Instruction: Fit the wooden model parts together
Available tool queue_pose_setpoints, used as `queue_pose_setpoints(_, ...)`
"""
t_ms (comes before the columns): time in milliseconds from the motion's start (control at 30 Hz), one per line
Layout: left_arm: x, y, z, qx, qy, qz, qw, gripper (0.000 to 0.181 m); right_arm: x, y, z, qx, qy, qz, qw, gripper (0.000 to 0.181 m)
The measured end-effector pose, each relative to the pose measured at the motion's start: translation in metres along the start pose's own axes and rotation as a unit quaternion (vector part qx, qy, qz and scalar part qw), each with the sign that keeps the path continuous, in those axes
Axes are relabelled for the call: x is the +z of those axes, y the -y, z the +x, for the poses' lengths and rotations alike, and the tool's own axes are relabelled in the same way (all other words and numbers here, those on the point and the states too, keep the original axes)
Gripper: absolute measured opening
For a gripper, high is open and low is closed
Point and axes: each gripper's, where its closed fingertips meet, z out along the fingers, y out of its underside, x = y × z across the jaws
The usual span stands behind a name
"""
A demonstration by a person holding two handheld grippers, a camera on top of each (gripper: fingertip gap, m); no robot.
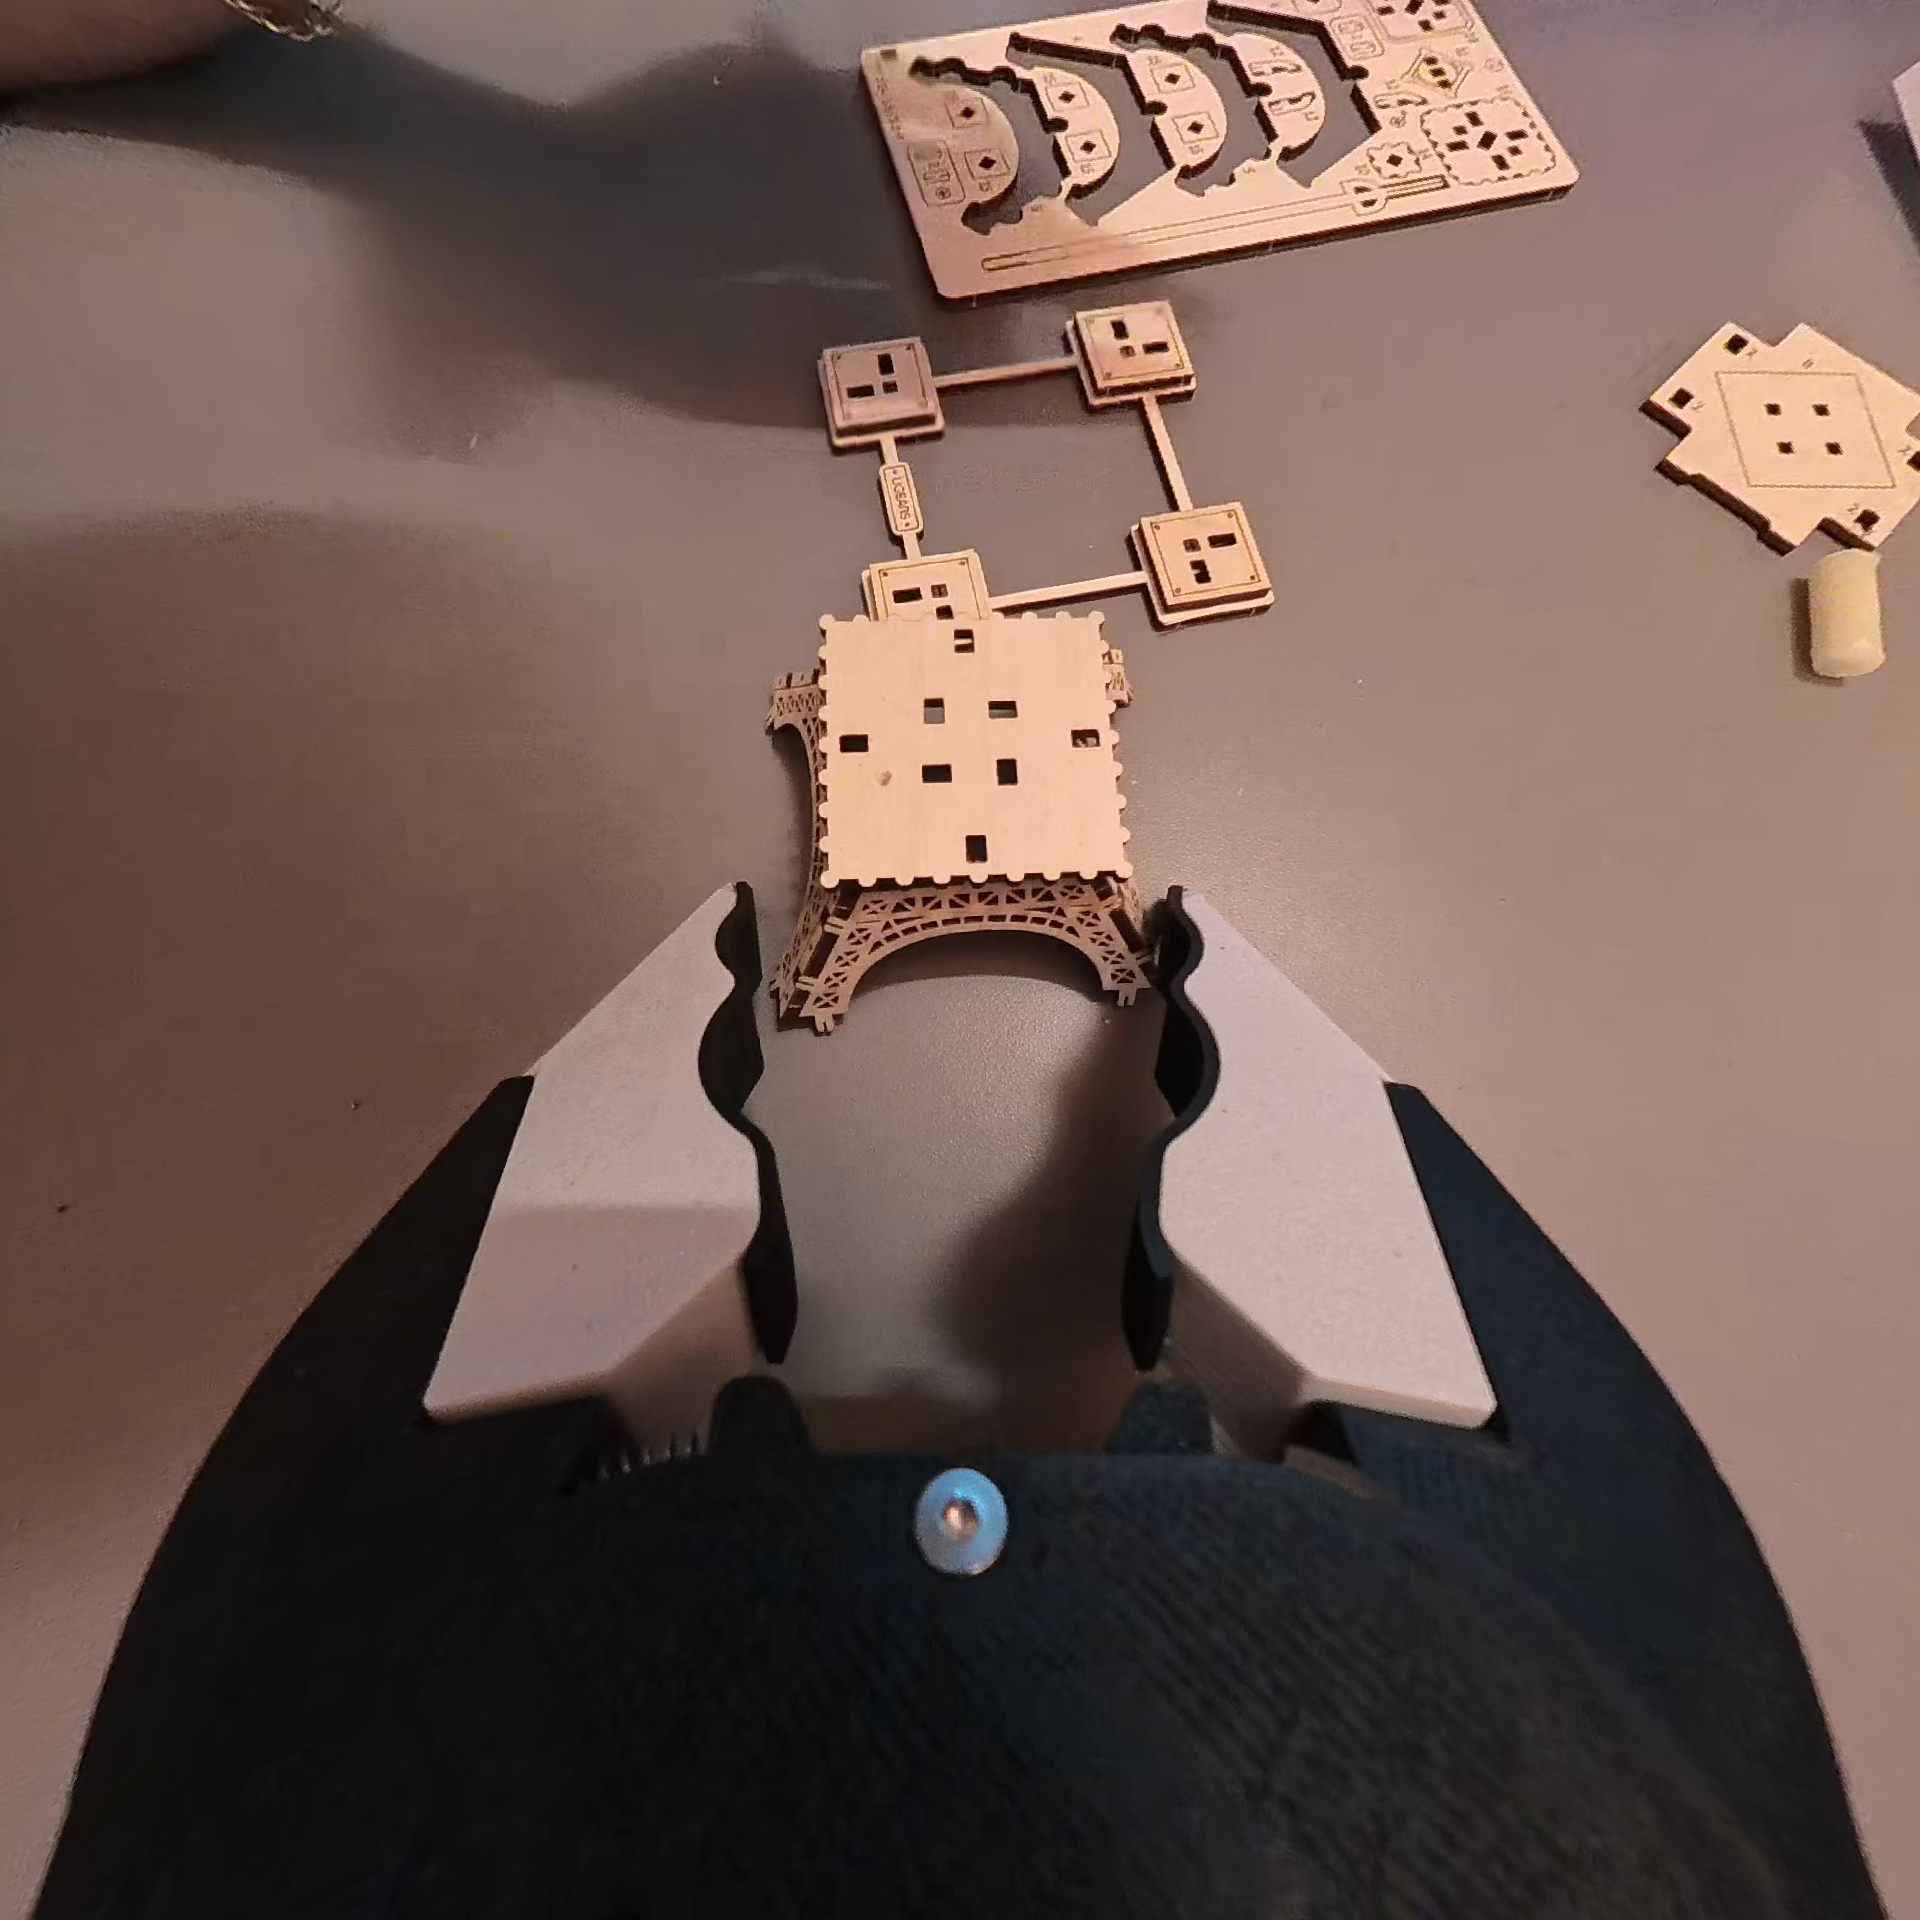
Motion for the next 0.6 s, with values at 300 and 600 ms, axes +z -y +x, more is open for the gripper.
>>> queue_pose_setpoints(300, 0.008, -0.036, -0.027, -0.005, 0.035, -0.071, 0.997, 0.026, 0.000, 0.000, 0.001, 0.000, -0.002, 0.000, 1.000, 0.075)
queue_pose_setpoints(600, 0.008, -0.039, -0.021, 0.031, 0.022, -0.087, 0.995, 0.021, 0.000, 0.000, 0.001, 0.001, -0.002, 0.000, 1.000, 0.075)
